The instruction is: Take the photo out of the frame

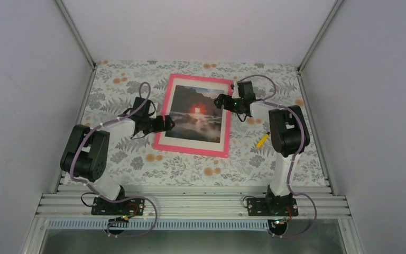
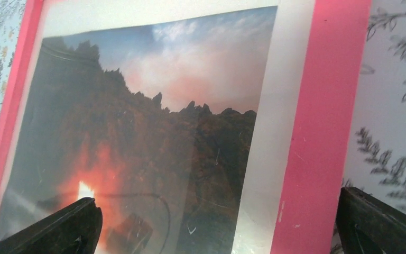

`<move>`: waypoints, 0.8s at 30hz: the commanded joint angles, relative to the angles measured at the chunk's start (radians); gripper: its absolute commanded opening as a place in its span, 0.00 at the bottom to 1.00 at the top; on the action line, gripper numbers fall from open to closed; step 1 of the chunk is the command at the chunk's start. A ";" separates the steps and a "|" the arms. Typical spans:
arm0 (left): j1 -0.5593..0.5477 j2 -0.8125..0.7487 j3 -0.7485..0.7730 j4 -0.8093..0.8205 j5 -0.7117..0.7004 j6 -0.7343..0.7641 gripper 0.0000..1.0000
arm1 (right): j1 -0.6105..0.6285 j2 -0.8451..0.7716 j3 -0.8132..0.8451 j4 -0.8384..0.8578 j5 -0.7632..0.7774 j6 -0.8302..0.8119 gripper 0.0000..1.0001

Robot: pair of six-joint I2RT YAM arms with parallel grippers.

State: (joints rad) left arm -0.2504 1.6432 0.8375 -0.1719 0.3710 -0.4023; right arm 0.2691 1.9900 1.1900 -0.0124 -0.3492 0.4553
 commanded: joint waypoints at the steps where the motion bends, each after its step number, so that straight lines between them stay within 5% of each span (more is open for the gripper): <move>1: -0.082 -0.064 -0.029 0.059 0.071 -0.053 1.00 | 0.027 0.047 0.062 -0.055 -0.099 -0.077 1.00; 11: -0.104 -0.183 -0.085 -0.013 -0.066 -0.085 1.00 | 0.024 -0.004 0.055 -0.097 0.004 -0.137 1.00; 24: -0.159 -0.253 -0.123 -0.145 -0.258 -0.080 0.93 | 0.074 -0.314 -0.165 -0.184 0.172 -0.227 1.00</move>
State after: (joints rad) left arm -0.3882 1.4136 0.7361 -0.2684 0.1764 -0.4801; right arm 0.3080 1.7386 1.0817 -0.1612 -0.2272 0.2714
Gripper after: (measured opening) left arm 0.945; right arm 0.998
